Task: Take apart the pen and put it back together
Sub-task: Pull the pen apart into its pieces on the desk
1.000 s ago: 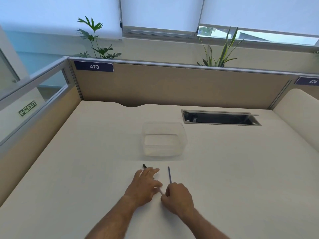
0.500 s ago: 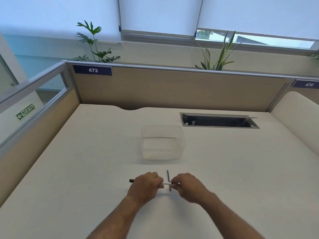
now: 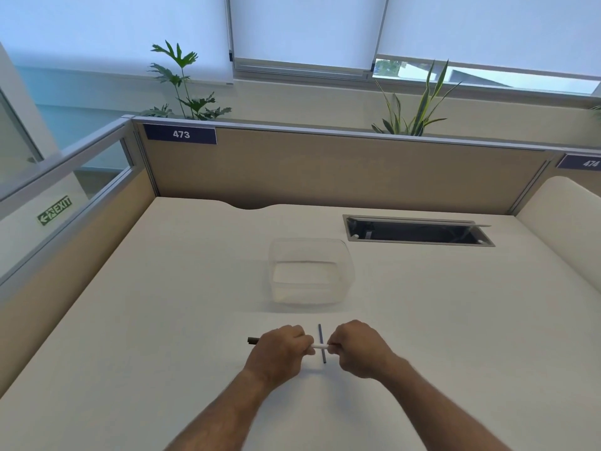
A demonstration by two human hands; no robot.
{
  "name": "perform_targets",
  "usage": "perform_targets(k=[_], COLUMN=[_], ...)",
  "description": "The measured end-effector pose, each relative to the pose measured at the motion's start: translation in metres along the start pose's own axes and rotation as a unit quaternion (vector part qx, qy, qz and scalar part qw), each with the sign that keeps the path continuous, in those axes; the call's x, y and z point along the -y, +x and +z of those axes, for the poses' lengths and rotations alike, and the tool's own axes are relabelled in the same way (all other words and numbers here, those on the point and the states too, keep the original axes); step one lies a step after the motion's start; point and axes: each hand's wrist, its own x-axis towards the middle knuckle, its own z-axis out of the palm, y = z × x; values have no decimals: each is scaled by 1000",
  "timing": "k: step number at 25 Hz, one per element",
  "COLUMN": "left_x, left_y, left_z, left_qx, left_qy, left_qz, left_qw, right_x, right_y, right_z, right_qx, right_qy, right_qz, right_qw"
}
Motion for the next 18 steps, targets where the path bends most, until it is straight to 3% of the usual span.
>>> perform_targets(k=[8, 15, 18], left_x=[7, 10, 9], left_y=[5, 14, 18], left_z=[3, 1, -1], left_qx=[73, 86, 101], left_qy=[9, 7, -3], left_qz=[-31, -49, -62], left_qw=[997, 995, 993], right_x=[3, -1, -1], right_y=[-3, -9, -12], right_z=[6, 3, -4], right_qx=[-59, -162, -169], right_qy=[2, -59, -75], right_qz=[-42, -133, -160], right_qw=[997, 976, 969])
